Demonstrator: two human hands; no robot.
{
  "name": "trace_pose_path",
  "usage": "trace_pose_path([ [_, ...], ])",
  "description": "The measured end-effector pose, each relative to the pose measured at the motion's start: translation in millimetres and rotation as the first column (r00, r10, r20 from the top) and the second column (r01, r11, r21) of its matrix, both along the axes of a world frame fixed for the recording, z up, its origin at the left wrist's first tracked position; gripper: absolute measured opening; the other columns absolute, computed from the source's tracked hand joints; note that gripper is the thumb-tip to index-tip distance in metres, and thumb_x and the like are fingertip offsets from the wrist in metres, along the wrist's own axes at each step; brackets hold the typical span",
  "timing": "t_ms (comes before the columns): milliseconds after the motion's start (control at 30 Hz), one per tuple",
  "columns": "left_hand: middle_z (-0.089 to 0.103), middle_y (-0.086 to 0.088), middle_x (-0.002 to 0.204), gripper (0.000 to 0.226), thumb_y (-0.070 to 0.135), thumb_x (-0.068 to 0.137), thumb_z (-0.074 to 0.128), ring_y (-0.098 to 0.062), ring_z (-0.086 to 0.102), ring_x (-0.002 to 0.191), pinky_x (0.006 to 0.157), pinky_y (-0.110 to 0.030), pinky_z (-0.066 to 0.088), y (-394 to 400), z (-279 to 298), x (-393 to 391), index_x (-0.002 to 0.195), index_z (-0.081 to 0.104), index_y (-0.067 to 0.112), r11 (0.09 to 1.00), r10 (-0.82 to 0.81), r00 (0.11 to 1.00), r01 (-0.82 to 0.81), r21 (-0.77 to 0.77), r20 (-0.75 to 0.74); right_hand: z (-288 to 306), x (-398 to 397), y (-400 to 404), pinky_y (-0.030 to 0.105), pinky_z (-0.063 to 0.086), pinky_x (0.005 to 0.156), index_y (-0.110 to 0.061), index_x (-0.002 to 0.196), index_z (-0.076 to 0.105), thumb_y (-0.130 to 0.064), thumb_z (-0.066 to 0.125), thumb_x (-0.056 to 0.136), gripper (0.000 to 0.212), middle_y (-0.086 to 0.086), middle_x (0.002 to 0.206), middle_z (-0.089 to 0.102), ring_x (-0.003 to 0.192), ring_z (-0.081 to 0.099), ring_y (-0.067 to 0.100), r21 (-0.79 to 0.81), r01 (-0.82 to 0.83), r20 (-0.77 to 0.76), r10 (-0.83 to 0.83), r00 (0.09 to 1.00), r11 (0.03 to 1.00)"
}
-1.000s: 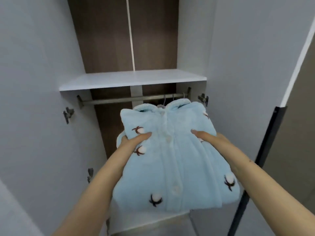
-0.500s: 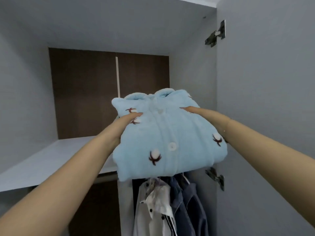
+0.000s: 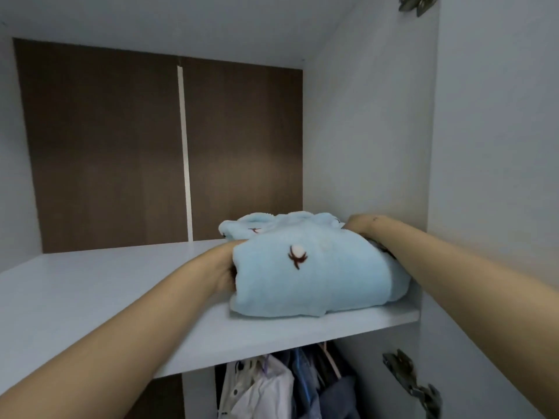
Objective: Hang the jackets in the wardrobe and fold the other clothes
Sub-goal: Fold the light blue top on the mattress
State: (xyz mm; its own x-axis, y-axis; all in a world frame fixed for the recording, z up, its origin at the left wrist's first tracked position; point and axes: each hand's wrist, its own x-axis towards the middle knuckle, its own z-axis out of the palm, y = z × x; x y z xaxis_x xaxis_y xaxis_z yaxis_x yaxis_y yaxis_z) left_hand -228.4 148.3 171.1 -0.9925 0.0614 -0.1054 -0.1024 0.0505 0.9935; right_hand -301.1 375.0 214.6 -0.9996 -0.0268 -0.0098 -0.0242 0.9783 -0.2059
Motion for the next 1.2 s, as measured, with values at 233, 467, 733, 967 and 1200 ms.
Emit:
trace_pose_path([
  [233,0.035,-0.009,0.155,0.066,0.024,0.091,0.062,-0.029,0.043,0.134,0.099,-0.042,0.045,-16.5,31.1,9.2,0.15,0.034,0.018,0.826,0.13,0.986,-0.167,-0.539,-0.107,37.6,27.3,-15.3,0.034,0.024,0.115,-0.019,0.143,0.046,-0.045,0.039,0.103,0.049,-0.002,0.149,0.042,0.14,0.035,0.021,-0.027,-0.285,-0.081,0.282,0.956,0.958],
  [467,0.054,0.003,0.135,0.048,0.056,0.099,0.024,-0.021,0.051,0.12,0.1,-0.034,0.034,57.7,37.4,2.1,0.135,0.05,0.039,0.455,-0.254,0.927,-0.136,-0.88,-0.274,-26.0,35.8,-8.0,0.017,0.045,0.09,-0.052,0.109,0.062,-0.055,0.041,0.097,0.024,-0.02,0.113,0.066,0.108,0.061,0.002,-0.522,-0.375,-0.185,0.327,0.927,0.766],
  [733,-0.004,0.001,0.165,0.059,0.062,0.097,0.005,-0.025,-0.01,0.151,0.117,-0.06,0.006,41.8,-40.3,-16.6,0.153,0.001,0.046,0.378,-0.219,0.938,-0.171,-0.91,-0.268,-54.2,25.6,-11.4,0.044,0.026,0.116,-0.027,0.133,0.055,-0.044,0.041,0.101,0.039,0.002,0.143,0.05,0.135,0.042,0.024,-0.431,-0.405,-0.236,0.332,0.913,0.807],
  [967,0.055,0.0,0.141,0.039,0.045,0.099,0.049,-0.015,0.051,0.129,0.11,-0.036,0.039,12.4,-22.7,15.3,0.133,0.057,0.029,0.945,-0.146,0.948,0.049,-0.323,-0.283,-41.2,49.8,-7.0,0.038,0.035,0.11,-0.024,0.125,0.063,-0.046,0.038,0.101,0.041,-0.005,0.135,0.056,0.126,0.048,0.018,-0.304,-0.352,-0.323,0.252,0.912,0.885],
  [1200,0.061,-0.012,0.082,0.018,0.011,0.098,0.046,-0.019,0.058,0.069,0.049,-0.023,0.054,-75.5,-16.3,-11.7,0.086,0.057,0.004,0.951,0.303,0.951,-0.306,-0.043,-0.058,-37.6,122.8,-53.8,0.031,0.027,0.113,-0.036,0.141,0.042,-0.079,0.052,0.075,0.079,-0.015,0.147,0.043,0.131,0.036,0.003,0.153,-0.655,-0.408,0.651,0.64,0.74],
])
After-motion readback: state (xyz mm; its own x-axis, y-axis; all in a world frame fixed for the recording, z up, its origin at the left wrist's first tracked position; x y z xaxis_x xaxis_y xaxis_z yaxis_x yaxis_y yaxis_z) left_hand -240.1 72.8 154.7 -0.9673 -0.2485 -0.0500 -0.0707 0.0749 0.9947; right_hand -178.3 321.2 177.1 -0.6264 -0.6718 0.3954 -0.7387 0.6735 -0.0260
